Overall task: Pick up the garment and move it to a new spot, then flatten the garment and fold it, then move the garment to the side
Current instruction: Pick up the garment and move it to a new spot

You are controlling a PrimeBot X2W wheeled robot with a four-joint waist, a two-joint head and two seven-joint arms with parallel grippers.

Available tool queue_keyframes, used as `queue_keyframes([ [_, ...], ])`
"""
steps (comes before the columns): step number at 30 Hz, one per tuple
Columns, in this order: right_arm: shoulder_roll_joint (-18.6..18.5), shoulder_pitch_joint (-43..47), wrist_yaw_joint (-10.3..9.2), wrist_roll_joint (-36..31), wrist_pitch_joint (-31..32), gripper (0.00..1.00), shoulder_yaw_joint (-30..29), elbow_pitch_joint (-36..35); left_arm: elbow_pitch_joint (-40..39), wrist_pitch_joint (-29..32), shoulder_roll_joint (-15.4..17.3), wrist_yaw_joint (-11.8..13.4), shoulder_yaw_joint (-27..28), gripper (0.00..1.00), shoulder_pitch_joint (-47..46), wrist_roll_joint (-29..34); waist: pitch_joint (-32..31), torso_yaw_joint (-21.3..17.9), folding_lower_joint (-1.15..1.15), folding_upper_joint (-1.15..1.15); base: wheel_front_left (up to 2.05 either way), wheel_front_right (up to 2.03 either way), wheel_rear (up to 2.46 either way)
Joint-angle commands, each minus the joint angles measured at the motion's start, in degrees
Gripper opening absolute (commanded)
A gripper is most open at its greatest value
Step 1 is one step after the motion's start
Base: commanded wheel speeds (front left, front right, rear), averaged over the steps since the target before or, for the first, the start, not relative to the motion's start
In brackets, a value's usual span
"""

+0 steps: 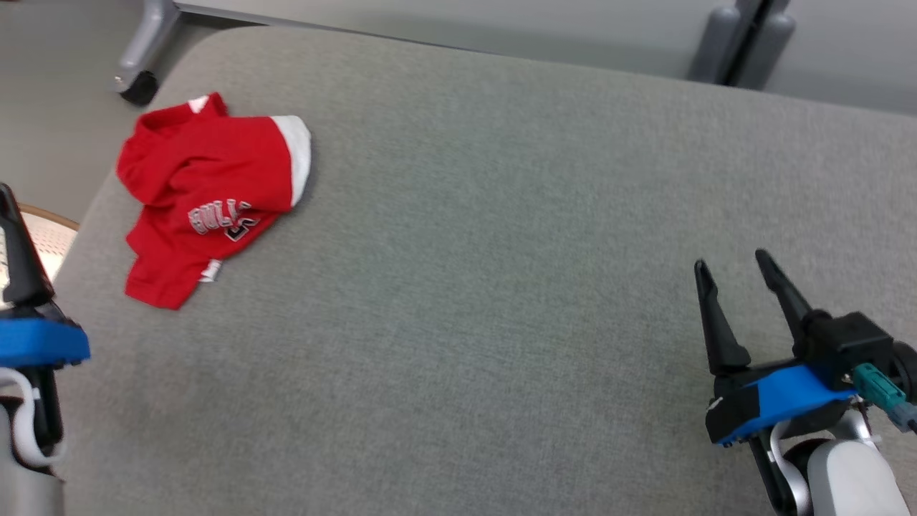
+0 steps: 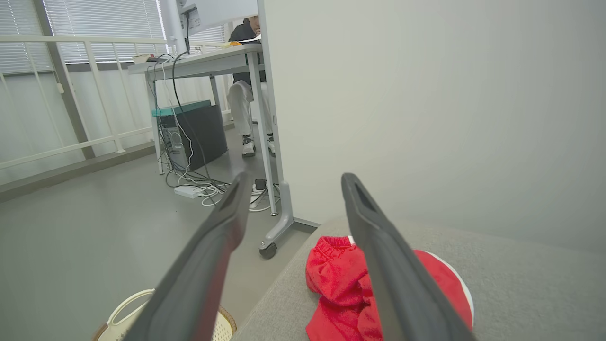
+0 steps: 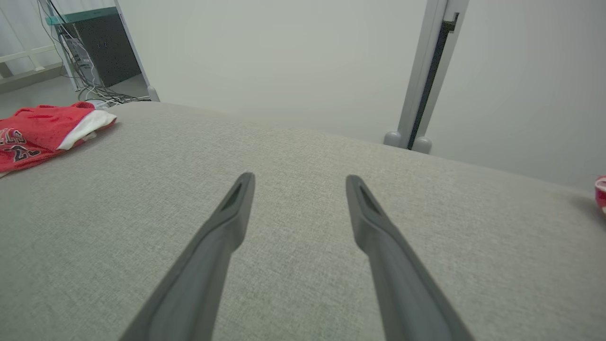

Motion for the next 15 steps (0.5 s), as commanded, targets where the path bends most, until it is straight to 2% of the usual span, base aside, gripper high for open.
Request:
queue_keyframes([
  [1, -0.34, -1.01, 0.01, -0.75, 0.25, 1.0, -0.25, -0.88, 1.09, -0.37, 0.85, -0.47, 0.15, 1.0, -2.54, -0.34, 1.35, -0.63, -0.01, 0.0, 0.0, 0.0, 0.0],
  [10, -0.54, -4.38, 0.01, -4.06, 2.42, 1.0, -2.06, -8.99, 12.99, 2.12, 8.43, -3.26, -0.46, 1.0, -18.5, -3.13, 10.94, -7.5, -0.01, 0.0, 0.0, 0.0, 0.0],
  [15, -0.61, -4.84, 0.01, -4.86, 3.28, 1.0, -3.16, -11.95, 20.34, 5.39, 10.89, -4.1, -2.59, 1.0, -24.41, -5.63, 14.72, -9.46, -0.01, 0.0, 0.0, 0.0, 0.0],
])
